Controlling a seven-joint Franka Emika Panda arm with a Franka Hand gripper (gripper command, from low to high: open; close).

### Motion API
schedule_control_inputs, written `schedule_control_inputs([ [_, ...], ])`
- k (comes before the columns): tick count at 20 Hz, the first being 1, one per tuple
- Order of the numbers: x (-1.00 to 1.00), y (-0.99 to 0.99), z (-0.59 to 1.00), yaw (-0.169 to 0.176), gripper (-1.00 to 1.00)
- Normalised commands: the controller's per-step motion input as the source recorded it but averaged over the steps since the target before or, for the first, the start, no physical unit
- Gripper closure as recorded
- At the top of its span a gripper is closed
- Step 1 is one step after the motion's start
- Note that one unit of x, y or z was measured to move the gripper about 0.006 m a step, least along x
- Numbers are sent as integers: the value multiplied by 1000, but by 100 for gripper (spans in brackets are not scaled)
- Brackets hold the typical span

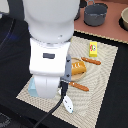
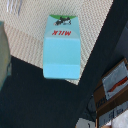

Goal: Interact with the objects in diverse but meaningful ways.

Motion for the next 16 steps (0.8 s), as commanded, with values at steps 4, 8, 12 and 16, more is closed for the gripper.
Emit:
schedule_control_inputs([
  [4,-799,1,-196,25,-100],
  [8,-802,0,-277,26,-100],
  [12,-706,-1,-295,23,-100],
  [16,-694,-24,-391,22,-100],
])
